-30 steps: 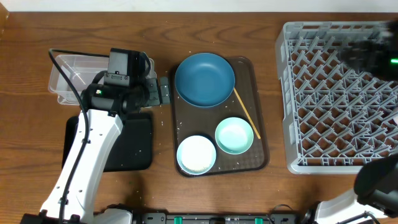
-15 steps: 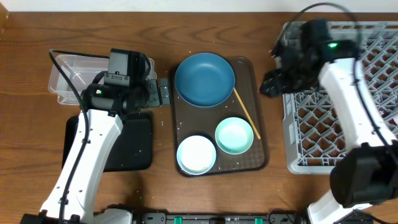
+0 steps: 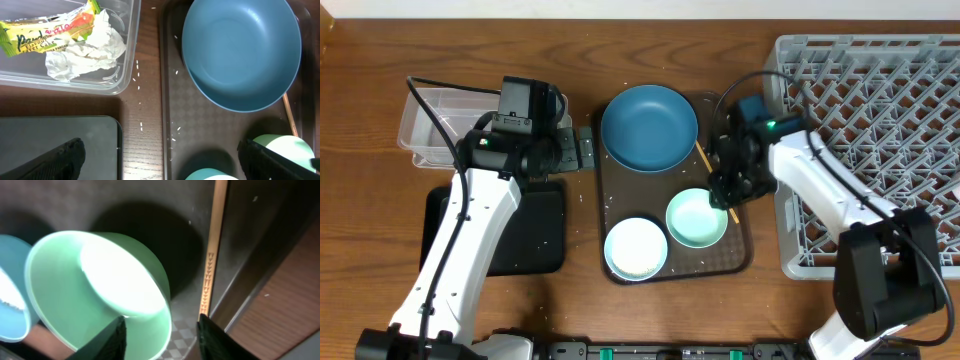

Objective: Sort waste into correct bins and load items into the dishwasher rack
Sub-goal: 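Grasp the mint-green bowl rim with the right gripper, then lift the mint-green bowl and set it in the dish rack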

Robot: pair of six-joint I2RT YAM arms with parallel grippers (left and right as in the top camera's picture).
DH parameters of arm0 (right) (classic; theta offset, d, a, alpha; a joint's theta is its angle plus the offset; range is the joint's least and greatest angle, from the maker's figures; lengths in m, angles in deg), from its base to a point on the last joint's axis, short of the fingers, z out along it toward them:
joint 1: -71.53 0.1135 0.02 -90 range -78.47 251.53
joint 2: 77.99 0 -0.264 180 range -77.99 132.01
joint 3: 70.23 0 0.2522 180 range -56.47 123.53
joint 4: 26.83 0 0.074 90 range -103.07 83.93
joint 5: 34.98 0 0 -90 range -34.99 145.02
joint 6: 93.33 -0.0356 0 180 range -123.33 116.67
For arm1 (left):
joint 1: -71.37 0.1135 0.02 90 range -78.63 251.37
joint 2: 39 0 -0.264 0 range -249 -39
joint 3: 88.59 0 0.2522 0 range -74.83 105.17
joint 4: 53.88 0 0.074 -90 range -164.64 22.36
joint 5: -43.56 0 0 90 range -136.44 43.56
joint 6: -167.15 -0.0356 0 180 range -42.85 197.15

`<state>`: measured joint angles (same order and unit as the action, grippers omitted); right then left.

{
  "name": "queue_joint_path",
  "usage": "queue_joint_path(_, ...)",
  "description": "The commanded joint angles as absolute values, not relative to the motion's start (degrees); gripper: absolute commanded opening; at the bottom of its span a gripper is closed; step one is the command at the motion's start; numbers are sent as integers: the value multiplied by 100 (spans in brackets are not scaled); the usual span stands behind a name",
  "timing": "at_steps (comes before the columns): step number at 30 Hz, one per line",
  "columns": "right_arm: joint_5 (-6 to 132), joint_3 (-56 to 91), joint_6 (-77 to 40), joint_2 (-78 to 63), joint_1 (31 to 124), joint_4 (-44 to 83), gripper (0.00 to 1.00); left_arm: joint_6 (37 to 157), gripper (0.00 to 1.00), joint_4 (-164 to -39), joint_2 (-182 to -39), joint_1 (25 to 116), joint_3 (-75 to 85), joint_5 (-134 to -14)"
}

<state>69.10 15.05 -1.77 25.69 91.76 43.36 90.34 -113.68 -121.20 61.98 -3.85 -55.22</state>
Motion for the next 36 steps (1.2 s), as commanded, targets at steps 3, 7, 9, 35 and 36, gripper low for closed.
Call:
queue_joint_path(3,6491,1123,-636,2619,9331,4023,38,8964,100,-11364,-12174,6209,-335,-5473)
queue_joint_path(7,6488,946,-653,2619,9340,3822,16,8964,100,-11364,-12174,6209,-335,-5473)
queue_joint_path(9,6486,939,-653,2619,9340,3796,9,8964,100,-11364,-12174,6209,-335,-5473)
queue_joint_path(35,3017,2509,514,982,7499,1542,1,8964,100,-11364,-12174,6209,-335,-5473)
queue_joint_path(36,2963,2506,794,989,7368,1313,1,8964,100,-11364,-12174,6209,-335,-5473)
